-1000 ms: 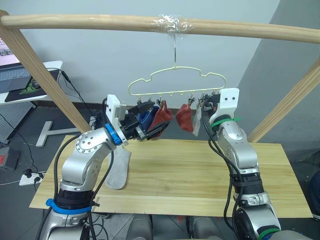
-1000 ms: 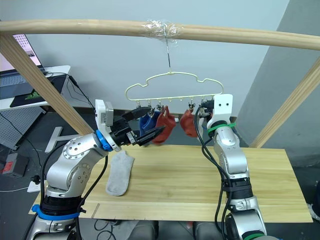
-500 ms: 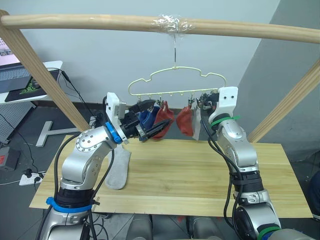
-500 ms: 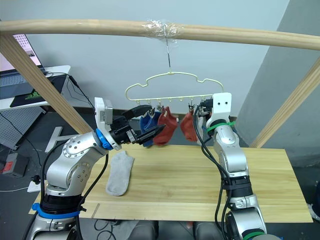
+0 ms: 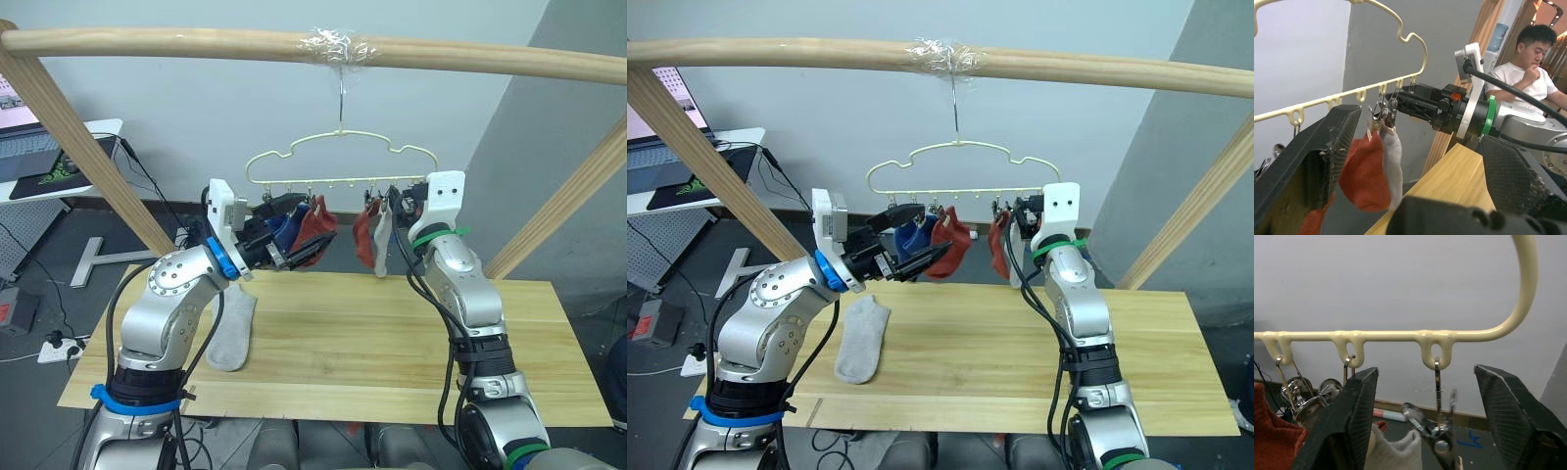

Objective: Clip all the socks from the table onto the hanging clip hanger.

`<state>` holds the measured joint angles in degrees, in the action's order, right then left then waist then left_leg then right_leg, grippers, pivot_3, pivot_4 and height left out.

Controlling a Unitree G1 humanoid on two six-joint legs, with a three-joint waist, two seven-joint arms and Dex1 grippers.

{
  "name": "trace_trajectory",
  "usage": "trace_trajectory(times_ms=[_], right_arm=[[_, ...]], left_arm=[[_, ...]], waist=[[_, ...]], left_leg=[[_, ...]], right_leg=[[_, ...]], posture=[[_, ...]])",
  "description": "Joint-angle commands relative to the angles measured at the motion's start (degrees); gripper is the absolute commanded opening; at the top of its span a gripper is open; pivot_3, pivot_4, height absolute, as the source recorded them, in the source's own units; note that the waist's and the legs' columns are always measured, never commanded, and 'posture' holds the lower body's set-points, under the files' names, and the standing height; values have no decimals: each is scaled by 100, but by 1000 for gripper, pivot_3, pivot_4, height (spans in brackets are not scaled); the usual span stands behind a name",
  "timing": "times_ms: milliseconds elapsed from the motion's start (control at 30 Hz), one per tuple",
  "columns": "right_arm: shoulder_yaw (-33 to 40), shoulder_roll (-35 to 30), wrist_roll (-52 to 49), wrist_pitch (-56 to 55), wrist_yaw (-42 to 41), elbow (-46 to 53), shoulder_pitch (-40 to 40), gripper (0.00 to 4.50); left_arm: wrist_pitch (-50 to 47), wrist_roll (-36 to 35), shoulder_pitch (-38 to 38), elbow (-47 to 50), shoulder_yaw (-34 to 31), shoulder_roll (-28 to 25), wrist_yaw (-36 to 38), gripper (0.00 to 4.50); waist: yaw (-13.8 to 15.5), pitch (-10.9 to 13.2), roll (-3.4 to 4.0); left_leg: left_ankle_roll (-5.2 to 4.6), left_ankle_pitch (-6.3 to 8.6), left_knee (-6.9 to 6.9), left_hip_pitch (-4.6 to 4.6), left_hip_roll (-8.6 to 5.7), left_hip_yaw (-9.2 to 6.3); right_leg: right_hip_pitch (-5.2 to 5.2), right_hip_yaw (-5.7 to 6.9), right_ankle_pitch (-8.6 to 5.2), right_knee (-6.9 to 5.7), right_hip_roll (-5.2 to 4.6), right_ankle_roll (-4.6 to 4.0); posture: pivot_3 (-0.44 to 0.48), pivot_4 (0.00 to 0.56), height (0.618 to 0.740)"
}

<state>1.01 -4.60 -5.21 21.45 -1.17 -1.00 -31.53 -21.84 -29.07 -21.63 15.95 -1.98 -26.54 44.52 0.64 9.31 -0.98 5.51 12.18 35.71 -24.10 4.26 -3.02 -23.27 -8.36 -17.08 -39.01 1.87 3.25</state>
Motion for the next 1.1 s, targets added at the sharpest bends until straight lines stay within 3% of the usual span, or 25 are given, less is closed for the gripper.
trace_trajectory(times_ms=[33, 300, 400, 467, 1067, 1100], right_arm=[[64, -12, 43, -184, 4, 58, -184, 3066], [71, 69, 64, -53, 159, 107, -71, 3066], [35, 106, 52, -46, 167, 144, -49, 2488], [18, 122, 62, -35, 175, 153, -48, 1825], [33, 121, 74, -41, 185, 75, -103, 1825], [39, 114, 66, -44, 174, 72, -101, 1634]], left_arm=[[118, -34, -89, 173, -50, -26, 33, 4500], [125, -24, -63, 202, -66, -34, 14, 4500], [132, -13, -72, 189, -66, -35, 10, 4500], [137, -9, -73, 195, -64, -31, 3, 4500], [120, -62, -99, 222, -60, -21, 36, 4500], [119, -65, -94, 232, -55, -14, 33, 4500]], waist=[[0, 0, 0], [2, 0, 0], [3, 0, 0], [3, 0, 0], [19, 0, 0], [20, 0, 0]], left_leg=[[0, 0, 0, 0, 0, 0], [0, 0, 0, 0, 0, 0], [0, 0, 0, 0, 0, 0], [0, 0, 0, 0, 0, 0], [0, 0, 0, 0, 0, 0], [0, 0, 0, 0, 0, 0]], right_leg=[[0, 0, 0, 0, 0, 0], [0, 0, 0, 0, 0, 0], [0, 0, 0, 0, 0, 0], [0, 0, 0, 0, 0, 0], [0, 0, 0, 0, 0, 0], [0, 0, 0, 0, 0, 0]], posture=[[180, 156, 740], [185, 156, 740], [186, 158, 740], [186, 158, 740], [186, 155, 740], [187, 155, 740]])
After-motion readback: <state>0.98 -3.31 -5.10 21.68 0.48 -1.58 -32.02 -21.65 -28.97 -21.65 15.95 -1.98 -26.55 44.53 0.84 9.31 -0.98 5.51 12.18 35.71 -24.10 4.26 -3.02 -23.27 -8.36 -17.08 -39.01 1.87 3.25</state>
